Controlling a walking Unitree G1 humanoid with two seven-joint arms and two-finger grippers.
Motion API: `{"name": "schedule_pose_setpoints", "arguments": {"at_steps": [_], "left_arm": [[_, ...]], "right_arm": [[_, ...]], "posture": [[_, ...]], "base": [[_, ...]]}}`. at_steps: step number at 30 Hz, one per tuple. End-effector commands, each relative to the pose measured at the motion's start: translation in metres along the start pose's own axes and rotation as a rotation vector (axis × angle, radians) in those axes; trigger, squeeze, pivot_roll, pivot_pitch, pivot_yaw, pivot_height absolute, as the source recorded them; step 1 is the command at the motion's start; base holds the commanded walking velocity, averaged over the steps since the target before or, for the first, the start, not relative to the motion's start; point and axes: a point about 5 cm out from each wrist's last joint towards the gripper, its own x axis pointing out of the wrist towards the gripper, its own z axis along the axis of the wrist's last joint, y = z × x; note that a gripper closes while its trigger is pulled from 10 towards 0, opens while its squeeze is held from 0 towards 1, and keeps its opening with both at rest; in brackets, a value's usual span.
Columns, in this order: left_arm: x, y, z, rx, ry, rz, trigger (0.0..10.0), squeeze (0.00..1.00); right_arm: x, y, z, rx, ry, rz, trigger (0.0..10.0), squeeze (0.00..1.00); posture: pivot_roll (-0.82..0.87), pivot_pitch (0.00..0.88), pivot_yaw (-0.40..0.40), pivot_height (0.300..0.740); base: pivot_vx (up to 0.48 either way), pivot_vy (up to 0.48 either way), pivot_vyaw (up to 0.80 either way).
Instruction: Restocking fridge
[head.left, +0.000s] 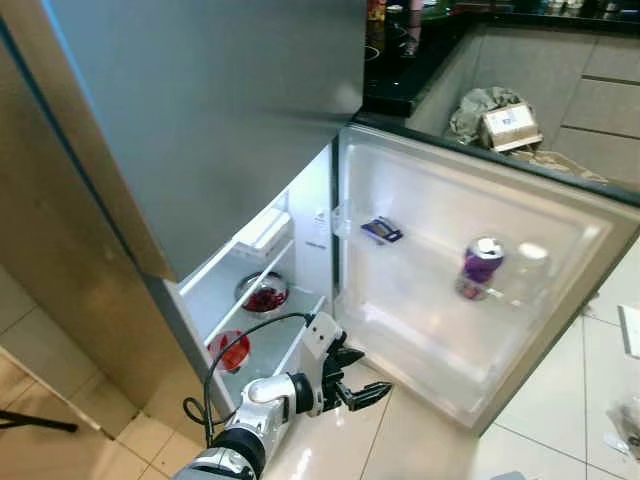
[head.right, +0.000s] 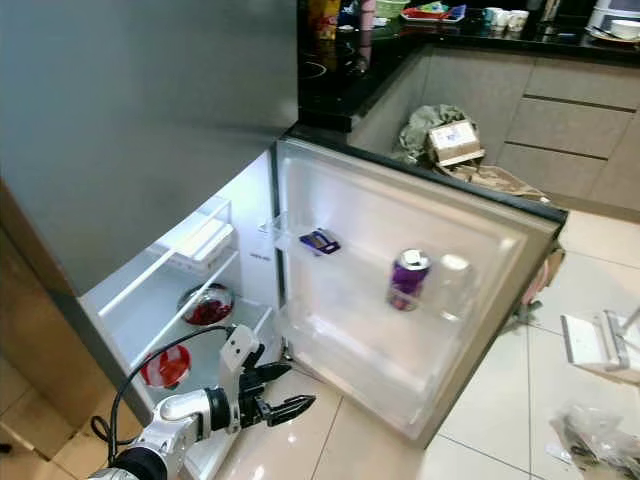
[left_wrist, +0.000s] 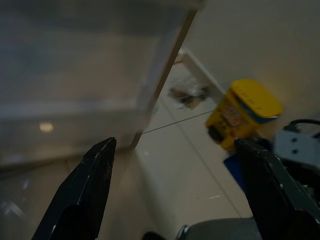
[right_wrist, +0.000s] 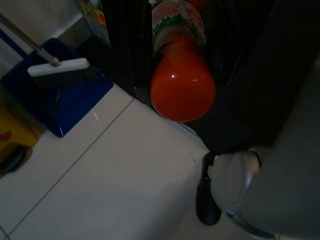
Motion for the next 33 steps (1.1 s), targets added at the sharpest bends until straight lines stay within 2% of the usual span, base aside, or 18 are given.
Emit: {"name": "schedule_pose_setpoints", "arguments": {"at_steps": [1,4,7,8,9,10,11,12,13,18,19,20,26,33], "left_arm": [[-0.013,0.007,-0.014,-0.03,0.058,0.077,10.0,0.0],[-0.019,0.01,-0.021,-0.05,0.086,0.142,10.0,0.0],[-0.033,0.014,-0.04,-0.093,0.165,0.262,10.0,0.0],[-0.033,0.014,-0.04,-0.093,0.165,0.262,10.0,0.0],[-0.041,0.014,-0.051,-0.122,0.202,0.311,10.0,0.0],[-0.057,0.011,-0.073,-0.207,0.268,0.411,10.0,0.0],[-0.057,0.011,-0.073,-0.207,0.268,0.411,10.0,0.0],[-0.067,0.008,-0.087,-0.244,0.316,0.466,10.0,0.0],[-0.069,0.006,-0.09,-0.25,0.33,0.477,10.0,0.0],[-0.093,-0.011,-0.124,-0.394,0.427,0.586,10.0,0.0],[-0.093,-0.011,-0.124,-0.394,0.427,0.586,10.0,0.0],[-0.103,-0.019,-0.138,-0.447,0.472,0.633,10.0,0.0],[-0.113,-0.031,-0.153,-0.501,0.521,0.689,10.0,0.0],[-0.112,-0.031,-0.152,-0.498,0.512,0.698,10.0,0.0]], "right_arm": [[0.0,0.0,0.001,0.012,-0.003,0.001,10.0,0.0],[0.0,0.0,0.002,0.011,-0.006,0.001,10.0,0.0],[0.0,0.001,0.005,0.017,-0.015,0.0,10.0,0.0],[0.0,0.001,0.005,0.017,-0.015,0.0,10.0,0.0],[0.0,0.001,0.006,0.019,-0.019,-0.001,10.0,0.0],[0.0,0.001,0.007,0.021,-0.024,-0.002,10.0,0.0],[0.0,0.001,0.007,0.021,-0.024,-0.002,10.0,0.0],[0.0,0.001,0.008,0.019,-0.026,-0.004,10.0,0.0],[0.0,0.001,0.008,0.017,-0.027,-0.005,10.0,0.0],[0.0,0.001,0.01,0.015,-0.033,-0.003,10.0,0.0],[0.0,0.001,0.01,0.015,-0.033,-0.003,10.0,0.0],[0.0,0.001,0.01,0.009,-0.035,-0.002,10.0,0.0],[0.0,0.005,0.012,0.024,-0.056,0.025,10.0,0.0],[0.001,0.008,0.014,0.037,-0.072,0.049,10.0,0.0]], "posture": [[-0.04,0.0,-0.01,0.74],[-0.04,0.0,-0.01,0.74],[-0.04,0.0,-0.008,0.74],[-0.04,0.0,-0.008,0.74],[-0.04,0.0,-0.008,0.74],[-0.04,0.0,-0.008,0.74],[-0.04,0.0,-0.008,0.74],[-0.04,0.0,-0.008,0.74],[-0.04,0.0,-0.008,0.74],[-0.04,0.0,-0.012,0.74],[-0.04,0.0,-0.012,0.74],[-0.04,0.0,-0.012,0.74],[-0.04,0.0,-0.017,0.74],[-0.04,0.0,-0.02,0.74]], "base": [[0.0,0.0,0.0],[0.0,0.0,0.0],[0.0,0.0,0.0],[0.0,0.0,0.0],[0.0,0.0,0.0],[0.0,0.0,0.0],[0.0,0.0,0.0],[0.0,0.0,0.0],[0.0,0.0,0.0],[0.0,0.0,0.0],[0.0,0.0,0.0],[0.0,0.0,0.0],[0.0,0.0,0.0],[0.0,0.0,0.78]]}}
